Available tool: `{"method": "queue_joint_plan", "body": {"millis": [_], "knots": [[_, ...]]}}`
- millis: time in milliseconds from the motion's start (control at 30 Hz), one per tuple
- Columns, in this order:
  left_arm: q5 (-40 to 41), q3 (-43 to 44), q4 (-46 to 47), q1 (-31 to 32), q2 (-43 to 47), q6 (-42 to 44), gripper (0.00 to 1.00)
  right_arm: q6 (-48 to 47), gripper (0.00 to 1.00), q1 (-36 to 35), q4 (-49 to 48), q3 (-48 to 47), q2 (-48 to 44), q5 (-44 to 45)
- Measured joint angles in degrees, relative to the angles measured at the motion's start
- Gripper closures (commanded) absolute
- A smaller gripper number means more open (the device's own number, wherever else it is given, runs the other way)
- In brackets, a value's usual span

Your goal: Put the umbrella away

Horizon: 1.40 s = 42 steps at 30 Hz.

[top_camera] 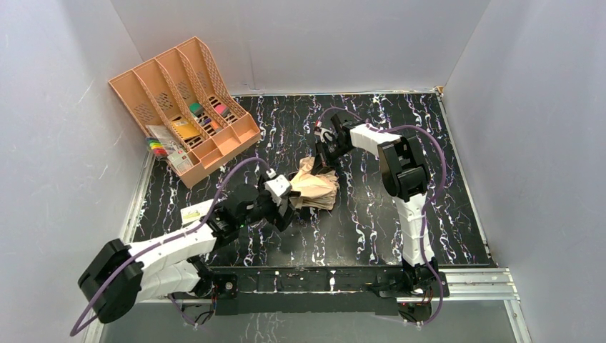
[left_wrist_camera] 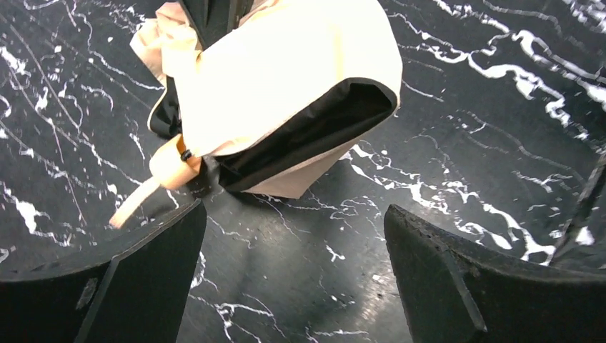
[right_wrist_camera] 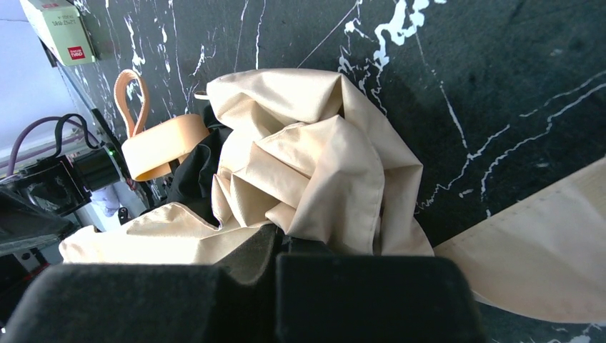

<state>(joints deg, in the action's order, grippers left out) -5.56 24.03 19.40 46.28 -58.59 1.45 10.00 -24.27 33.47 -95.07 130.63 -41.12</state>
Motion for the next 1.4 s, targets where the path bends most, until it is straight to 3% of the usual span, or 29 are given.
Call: {"method": "queue_joint_plan", "body": {"millis": [233,467,767,1167,1400], "knots": [[-6.12,-0.98,7.8,-3.3,-7.37,10.29,0.25,0.0,1.0,0.15,-0.39,0.26,0.0,-0.48],[-15.19,-0.66,10.99,-8.98,-9.9,13.27,0.28,-0.13,1.0,0.15,-0.39,0.26,0.0,-0.5],[-24.59,2.14,11.3,-9.97,-15.39,12.35,0.29,-0.2,1.0,0.15,-0.39,0.26,0.0,-0.5],[-30.8,6.21,12.26,-10.12,-20.2,9.53,0.48,-0.35,1.0,0.15,-0.39,0.26,0.0,-0.52],[-32.22,6.67,11.26,-10.12,-20.57,5.88,0.71,-0.35,1.0,0.15,-0.39,0.26,0.0,-0.55]]}}
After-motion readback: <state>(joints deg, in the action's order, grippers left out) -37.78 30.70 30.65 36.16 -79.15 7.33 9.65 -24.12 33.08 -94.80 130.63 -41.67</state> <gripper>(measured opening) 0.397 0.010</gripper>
